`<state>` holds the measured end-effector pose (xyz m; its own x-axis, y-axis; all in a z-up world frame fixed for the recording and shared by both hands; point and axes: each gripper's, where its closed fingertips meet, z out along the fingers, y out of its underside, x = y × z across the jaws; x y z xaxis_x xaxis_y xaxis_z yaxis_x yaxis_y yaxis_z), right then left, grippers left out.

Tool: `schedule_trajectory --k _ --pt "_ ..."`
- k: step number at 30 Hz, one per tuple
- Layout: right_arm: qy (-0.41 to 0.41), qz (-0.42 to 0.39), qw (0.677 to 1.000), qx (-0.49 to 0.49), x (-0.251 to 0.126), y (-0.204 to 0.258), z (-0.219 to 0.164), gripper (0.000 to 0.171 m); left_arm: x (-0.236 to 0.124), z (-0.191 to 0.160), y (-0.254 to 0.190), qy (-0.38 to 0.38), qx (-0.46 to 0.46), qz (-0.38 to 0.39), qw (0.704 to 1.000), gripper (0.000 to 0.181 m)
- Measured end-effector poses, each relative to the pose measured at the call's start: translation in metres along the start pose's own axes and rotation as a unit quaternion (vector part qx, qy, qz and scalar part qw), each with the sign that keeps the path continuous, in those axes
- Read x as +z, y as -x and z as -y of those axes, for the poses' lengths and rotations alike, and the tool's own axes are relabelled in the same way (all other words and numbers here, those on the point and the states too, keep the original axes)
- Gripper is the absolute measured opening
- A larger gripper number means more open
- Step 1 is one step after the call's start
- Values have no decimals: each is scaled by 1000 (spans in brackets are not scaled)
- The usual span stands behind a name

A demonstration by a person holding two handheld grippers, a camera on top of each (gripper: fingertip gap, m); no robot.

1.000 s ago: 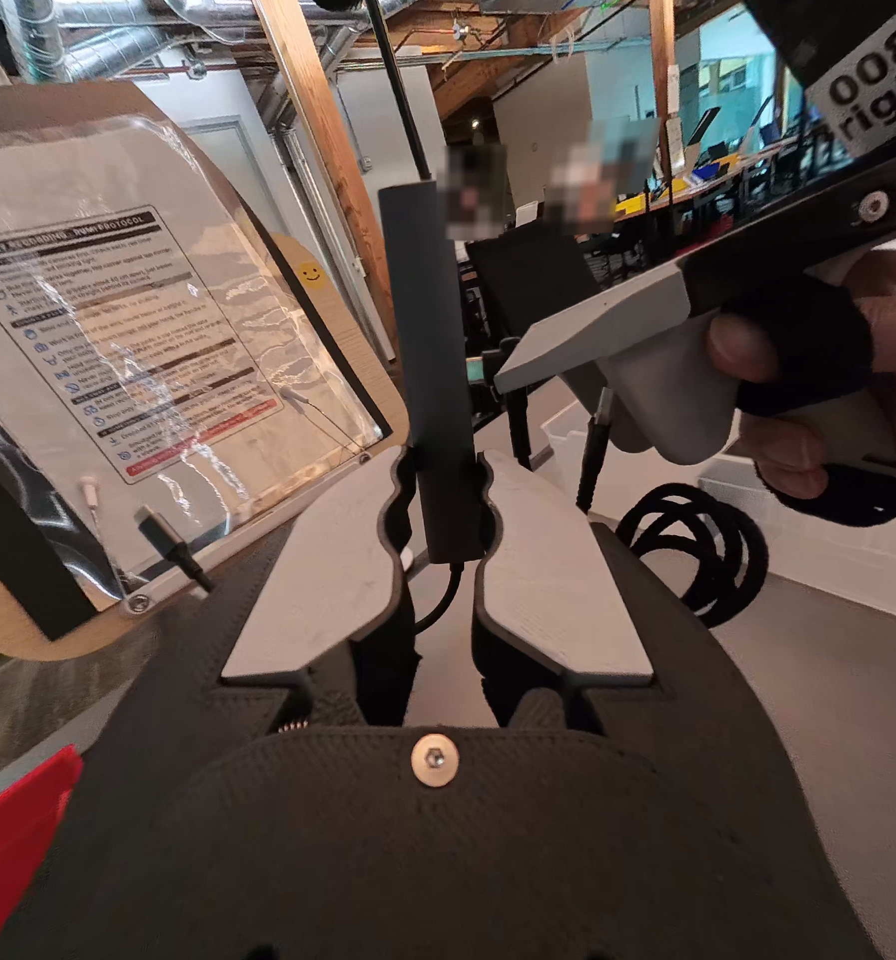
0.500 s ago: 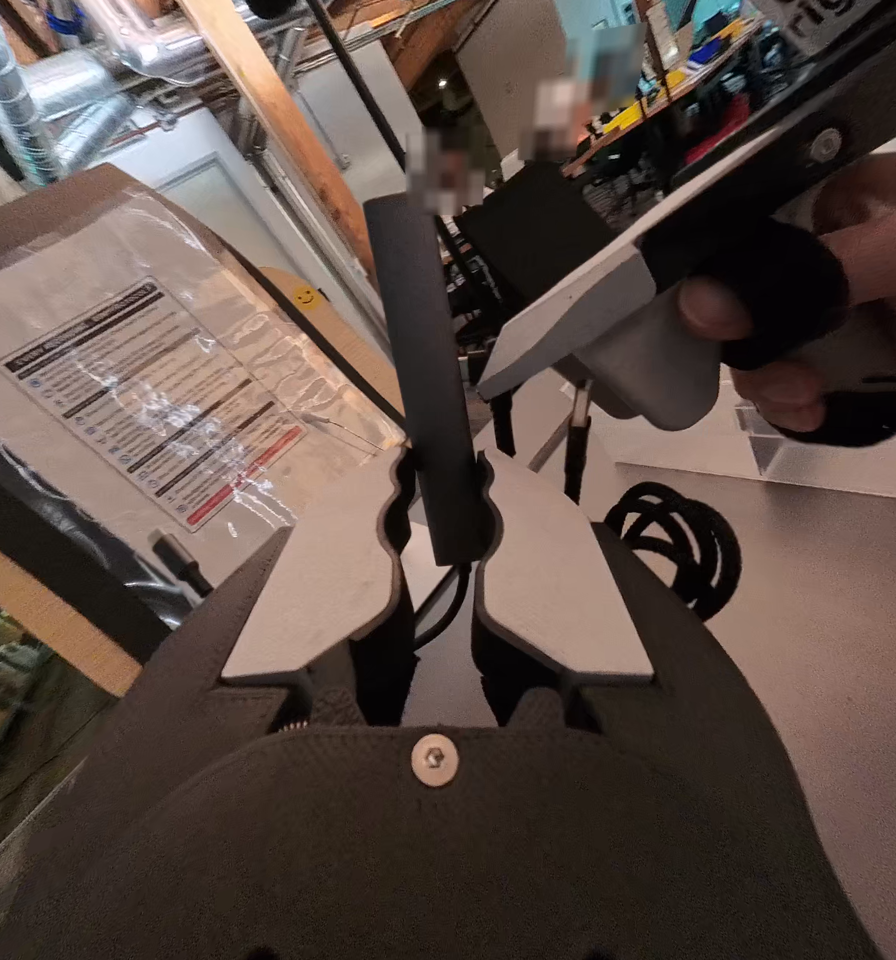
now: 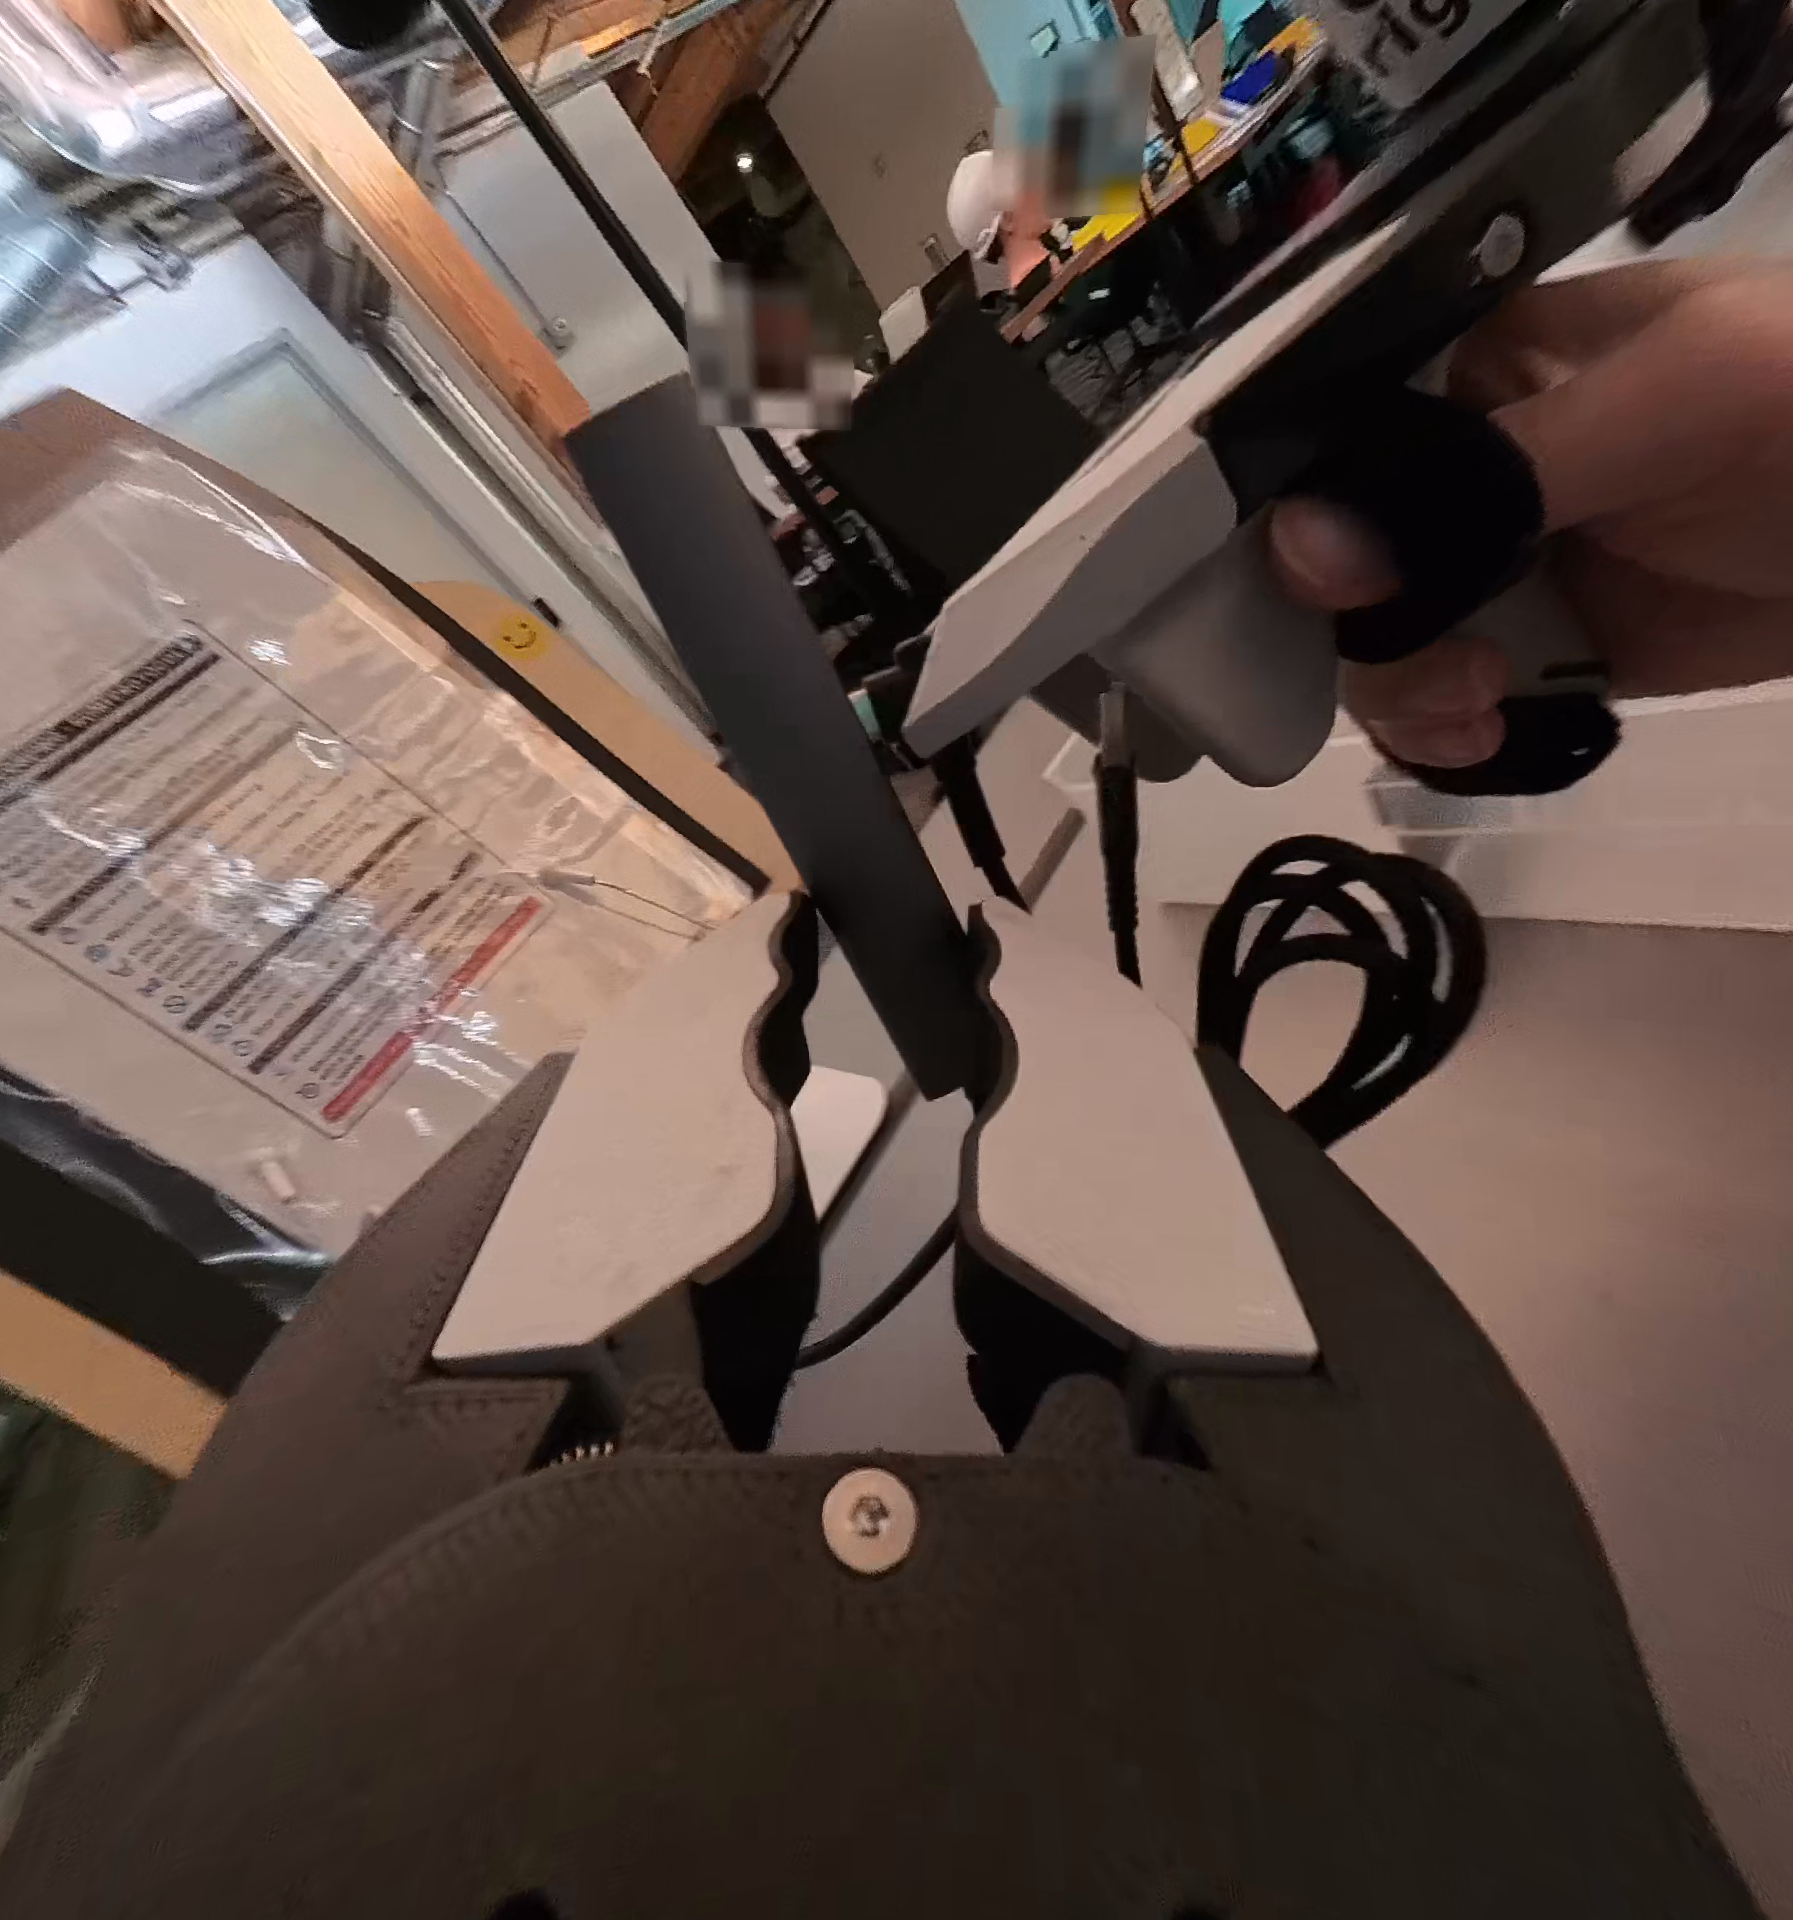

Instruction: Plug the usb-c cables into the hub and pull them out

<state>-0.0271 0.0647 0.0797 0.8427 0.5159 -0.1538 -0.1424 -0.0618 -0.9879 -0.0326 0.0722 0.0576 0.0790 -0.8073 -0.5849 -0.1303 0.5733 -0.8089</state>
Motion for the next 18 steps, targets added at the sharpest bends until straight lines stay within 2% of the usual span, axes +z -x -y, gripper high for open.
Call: schedule_trajectory --k 1,5,9,15,18 --pt "-4 7 1000 -6 -2 2 2 7 -1 3 -3 -3 -19 -18 1000 28" --pt "3 60 998 -20 -4 14 1 7 -12 22 -9 -37 -133 -118 983 35" --pt "25 106 993 -47 0 30 -8 8 -25 33 -6 -82 -254 -205 942 13" --pt "53 162 983 -62 -2 47 -17 7 -43 32 -20 -67 -272 -315 907 9" --pt "62 163 982 -67 -3 47 -19 8 -42 32 -22 -58 -282 -329 900 9"
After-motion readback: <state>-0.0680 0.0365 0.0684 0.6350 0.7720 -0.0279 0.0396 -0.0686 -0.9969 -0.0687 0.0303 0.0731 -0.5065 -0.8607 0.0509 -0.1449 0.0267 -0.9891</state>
